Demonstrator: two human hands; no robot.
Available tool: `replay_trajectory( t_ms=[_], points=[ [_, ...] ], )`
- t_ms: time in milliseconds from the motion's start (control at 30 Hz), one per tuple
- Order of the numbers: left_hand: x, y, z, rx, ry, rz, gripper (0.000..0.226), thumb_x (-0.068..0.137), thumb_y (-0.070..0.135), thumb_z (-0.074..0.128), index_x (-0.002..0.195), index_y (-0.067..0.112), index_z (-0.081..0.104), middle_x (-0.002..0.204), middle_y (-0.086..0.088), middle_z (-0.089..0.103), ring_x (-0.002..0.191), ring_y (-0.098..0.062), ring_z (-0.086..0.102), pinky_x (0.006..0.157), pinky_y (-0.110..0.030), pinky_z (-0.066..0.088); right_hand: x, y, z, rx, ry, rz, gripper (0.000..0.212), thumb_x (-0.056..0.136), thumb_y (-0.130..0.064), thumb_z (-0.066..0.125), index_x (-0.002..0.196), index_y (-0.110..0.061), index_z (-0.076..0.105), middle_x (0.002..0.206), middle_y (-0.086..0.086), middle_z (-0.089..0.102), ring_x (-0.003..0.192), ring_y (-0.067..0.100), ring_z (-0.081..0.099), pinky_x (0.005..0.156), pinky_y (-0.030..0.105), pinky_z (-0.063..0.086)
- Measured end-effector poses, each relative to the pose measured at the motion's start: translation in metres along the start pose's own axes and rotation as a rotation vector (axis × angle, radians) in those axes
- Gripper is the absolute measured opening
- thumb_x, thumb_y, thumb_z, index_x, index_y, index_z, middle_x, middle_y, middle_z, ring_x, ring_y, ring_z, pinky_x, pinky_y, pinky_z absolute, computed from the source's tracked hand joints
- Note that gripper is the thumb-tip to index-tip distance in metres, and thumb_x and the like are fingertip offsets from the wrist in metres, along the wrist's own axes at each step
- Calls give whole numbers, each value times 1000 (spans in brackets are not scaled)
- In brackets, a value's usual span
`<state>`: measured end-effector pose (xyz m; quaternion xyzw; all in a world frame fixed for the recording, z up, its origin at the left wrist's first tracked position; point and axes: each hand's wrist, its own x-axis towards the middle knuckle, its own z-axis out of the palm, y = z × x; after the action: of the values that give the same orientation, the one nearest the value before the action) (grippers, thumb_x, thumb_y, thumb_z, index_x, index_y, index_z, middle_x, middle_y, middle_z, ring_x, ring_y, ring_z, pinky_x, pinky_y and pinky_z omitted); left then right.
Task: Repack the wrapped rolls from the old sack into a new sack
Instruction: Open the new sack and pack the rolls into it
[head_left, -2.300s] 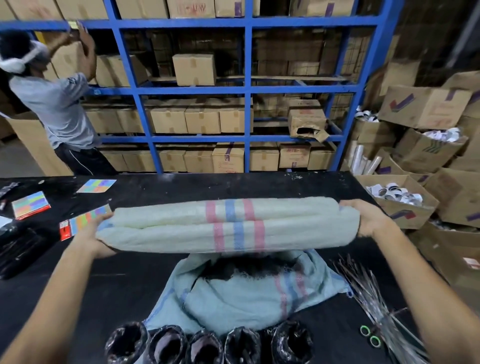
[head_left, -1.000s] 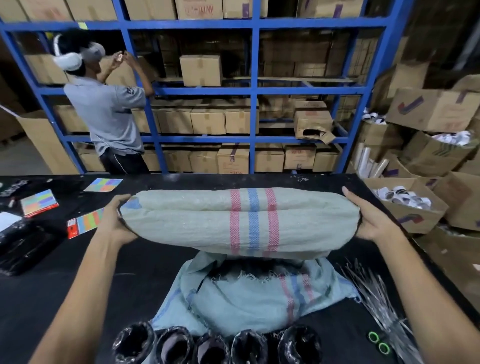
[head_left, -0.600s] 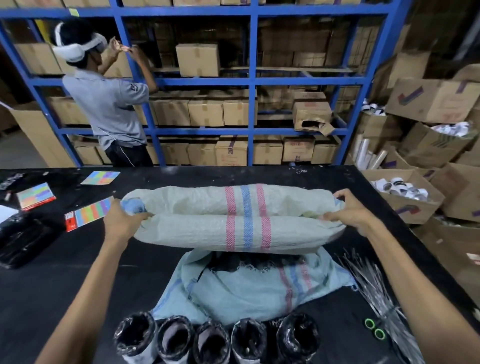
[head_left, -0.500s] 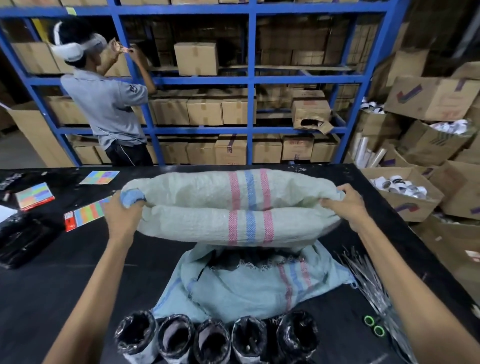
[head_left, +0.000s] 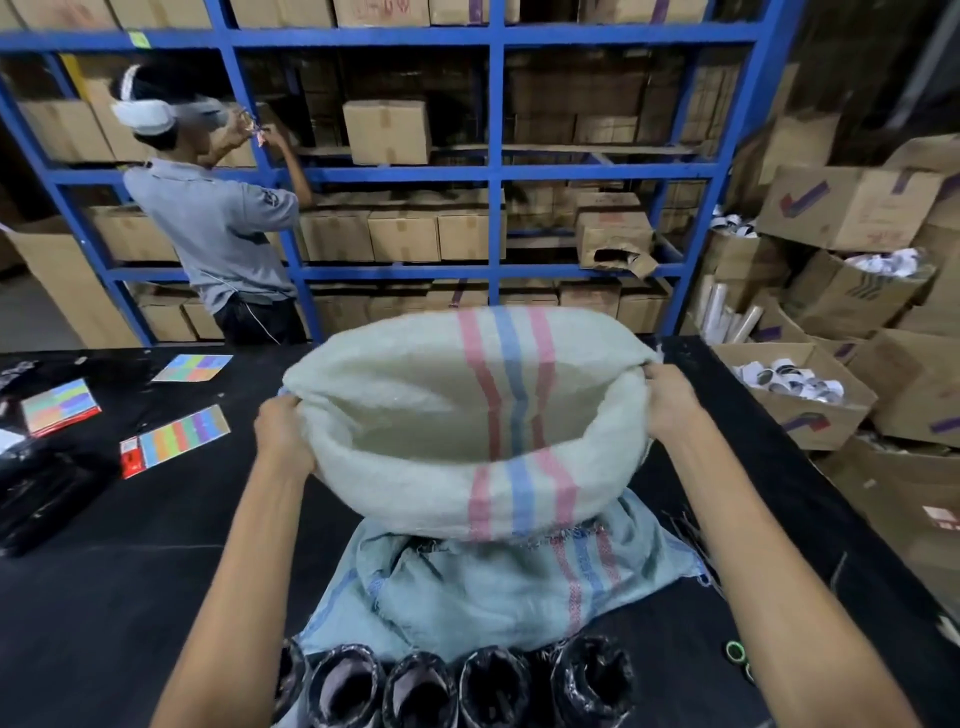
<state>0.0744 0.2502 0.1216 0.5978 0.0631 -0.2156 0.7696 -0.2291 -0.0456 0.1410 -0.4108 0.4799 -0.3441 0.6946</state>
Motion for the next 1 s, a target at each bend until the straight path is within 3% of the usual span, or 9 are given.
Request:
replay_trajectory(
  t_ms=[67,167,300,400,467,533,633,800,1000],
  points=[
    [-2,10,-18,-136,-83,-183,31,96,25,38,106,15,65,106,-8,69,95,-30,63,90,-41,49,-1,-6,-24,101,-110,101,35,92,-16,48,122,-8,66,101,13,65,90,30,64,82,35,51],
    [-1,20,-49,-162,-85,-311,34,103,26,33,101,16,65,100,-8,69,92,-30,61,75,-35,46,2,-5,-64,40,-286,205,11,70,-14,65,80,-17,60,82,8,62,77,28,64,80,35,51],
    [8,17,-67,-303,-139,-334,31,96,25,43,111,16,68,109,-12,72,102,-33,62,89,-34,46,5,12,-80,50,-392,245,44,58,-25,79,100,-11,71,101,15,71,98,33,66,103,43,45],
    [18,18,-80,-369,-190,-326,37,76,24,61,112,31,65,135,5,63,122,-22,60,103,-43,44,0,19,-77,34,-415,182,57,63,-39,88,108,-7,74,105,16,75,96,32,71,90,42,56],
    [12,23,-83,-240,-277,-223,36,82,29,71,117,21,65,127,-2,69,118,-23,63,101,-43,47,-1,23,-76,-99,-466,126,92,30,-33,104,110,-2,70,103,18,76,89,29,75,77,40,63],
    [6,21,-84,77,-291,-61,49,80,19,80,125,9,64,119,-11,72,112,-26,67,100,-43,50,0,27,-69,-267,-526,44,97,29,-23,105,115,1,68,112,22,73,100,32,73,91,45,59],
    [-4,11,-83,420,-140,144,46,78,-2,78,121,7,63,105,-10,72,94,-22,68,89,-39,53,0,37,-50,-391,-320,-114,71,57,-13,97,120,0,65,111,17,74,106,32,71,100,48,53],
    [0,2,-116,1100,163,479,58,63,28,85,117,23,65,110,-13,61,98,-35,62,83,-49,55,-2,60,-28,-476,243,-405,38,74,-22,87,102,-11,63,104,11,70,96,28,67,81,40,55],
    [-22,3,-144,1166,290,733,49,73,-3,67,118,11,52,105,-15,57,90,-40,58,67,-44,45,-21,74,14,-313,268,-296,21,80,-13,80,98,-20,74,104,10,75,90,22,67,79,37,56]
  ],
)
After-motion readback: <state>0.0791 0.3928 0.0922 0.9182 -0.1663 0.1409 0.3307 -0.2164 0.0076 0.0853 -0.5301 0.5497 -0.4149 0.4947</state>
